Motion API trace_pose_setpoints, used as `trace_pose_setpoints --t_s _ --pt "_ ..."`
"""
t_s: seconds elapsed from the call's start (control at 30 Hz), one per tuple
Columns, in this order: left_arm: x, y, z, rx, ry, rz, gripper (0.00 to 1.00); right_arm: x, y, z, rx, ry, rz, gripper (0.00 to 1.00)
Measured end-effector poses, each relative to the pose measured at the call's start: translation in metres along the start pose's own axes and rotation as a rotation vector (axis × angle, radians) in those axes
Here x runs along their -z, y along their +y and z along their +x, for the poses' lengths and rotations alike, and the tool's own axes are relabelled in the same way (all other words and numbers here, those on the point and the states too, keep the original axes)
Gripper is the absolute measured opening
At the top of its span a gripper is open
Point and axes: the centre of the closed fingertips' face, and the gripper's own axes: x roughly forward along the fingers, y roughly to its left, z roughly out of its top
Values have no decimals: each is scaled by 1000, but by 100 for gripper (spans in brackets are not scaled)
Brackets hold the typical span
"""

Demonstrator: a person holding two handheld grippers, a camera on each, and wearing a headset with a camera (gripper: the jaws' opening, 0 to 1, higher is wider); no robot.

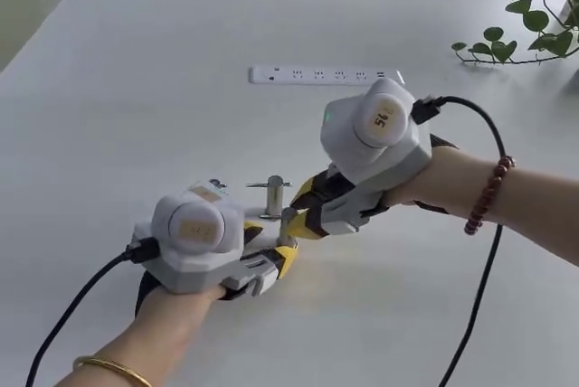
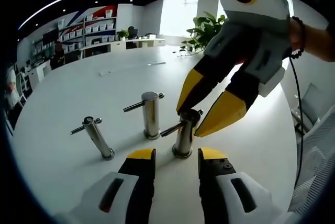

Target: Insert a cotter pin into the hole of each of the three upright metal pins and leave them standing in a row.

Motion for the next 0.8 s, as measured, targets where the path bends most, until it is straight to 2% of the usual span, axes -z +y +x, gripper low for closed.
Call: trace_pose_setpoints --t_s 0.47,0.8 --pt "5 2 -14 -8 0 -10 33 5 -3 15 -4 10 28 14" --pt "3 5 -27 -15 -19 -11 34 4 -3 19 -9 -28 70 10"
